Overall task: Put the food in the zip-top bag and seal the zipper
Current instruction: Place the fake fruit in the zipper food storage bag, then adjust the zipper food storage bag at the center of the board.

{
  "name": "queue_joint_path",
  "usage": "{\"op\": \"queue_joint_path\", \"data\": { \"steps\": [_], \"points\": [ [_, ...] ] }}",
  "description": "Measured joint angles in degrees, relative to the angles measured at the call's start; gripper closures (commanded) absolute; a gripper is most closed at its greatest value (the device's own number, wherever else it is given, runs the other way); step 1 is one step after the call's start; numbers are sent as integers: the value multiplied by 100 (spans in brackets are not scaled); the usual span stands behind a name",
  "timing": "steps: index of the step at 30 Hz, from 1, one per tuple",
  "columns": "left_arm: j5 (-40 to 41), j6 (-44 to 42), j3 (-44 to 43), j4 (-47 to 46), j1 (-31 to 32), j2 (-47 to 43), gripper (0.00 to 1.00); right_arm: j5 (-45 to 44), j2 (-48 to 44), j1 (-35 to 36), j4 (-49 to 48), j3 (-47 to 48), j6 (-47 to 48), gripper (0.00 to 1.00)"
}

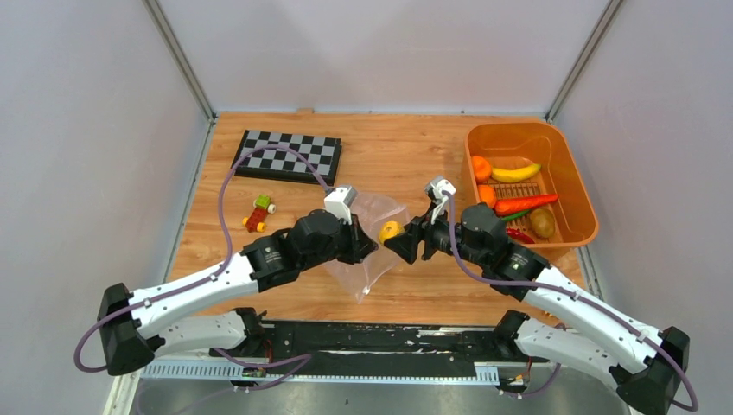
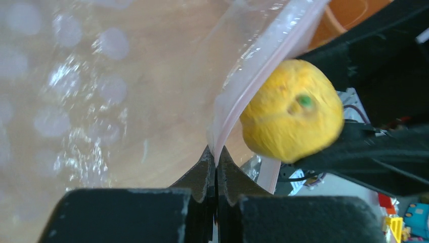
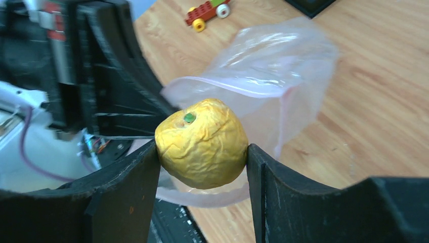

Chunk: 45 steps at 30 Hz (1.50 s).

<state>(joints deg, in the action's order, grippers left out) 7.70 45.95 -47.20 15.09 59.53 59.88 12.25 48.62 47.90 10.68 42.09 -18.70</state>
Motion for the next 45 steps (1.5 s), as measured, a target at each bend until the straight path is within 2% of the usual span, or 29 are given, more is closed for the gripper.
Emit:
{"op": "queue_joint_path", "data": {
  "steps": [7, 10, 14, 22, 33, 36, 40, 43, 45],
  "points": [
    [-7, 7, -31, 90, 0, -535, 100, -1097, 20, 409, -2, 50, 280, 46],
    [11, -2, -153, 197, 0, -544, 100, -1298, 155, 649, -9, 245, 391, 30],
    [22, -4, -256, 267, 0, -544, 100, -1322, 247, 798, -92, 374, 466, 22],
    [186, -70, -417, 507, 0, -592, 100, -1366, 20, 807, -107, 374, 496, 18],
    [774, -326, -643, 916, 0, -728, 100, -1113, -1117, 807, -44, 374, 483, 18],
    [887, -382, -647, 1019, 0, -785, 100, -1464, -1364, 807, 92, 385, 439, 16],
    [1093, -544, -826, 1333, 0, -789, 100, -2376, -1425, 807, 483, 415, 286, 13],
    [1298, -909, -1316, 1862, 0, -656, 100, -3150, -1384, 807, 960, 428, 142, 12],
    [1292, -1139, -1939, 2435, -7, -302, 100, -3552, -1384, 807, 1228, 431, 74, 11]
  ]
}}
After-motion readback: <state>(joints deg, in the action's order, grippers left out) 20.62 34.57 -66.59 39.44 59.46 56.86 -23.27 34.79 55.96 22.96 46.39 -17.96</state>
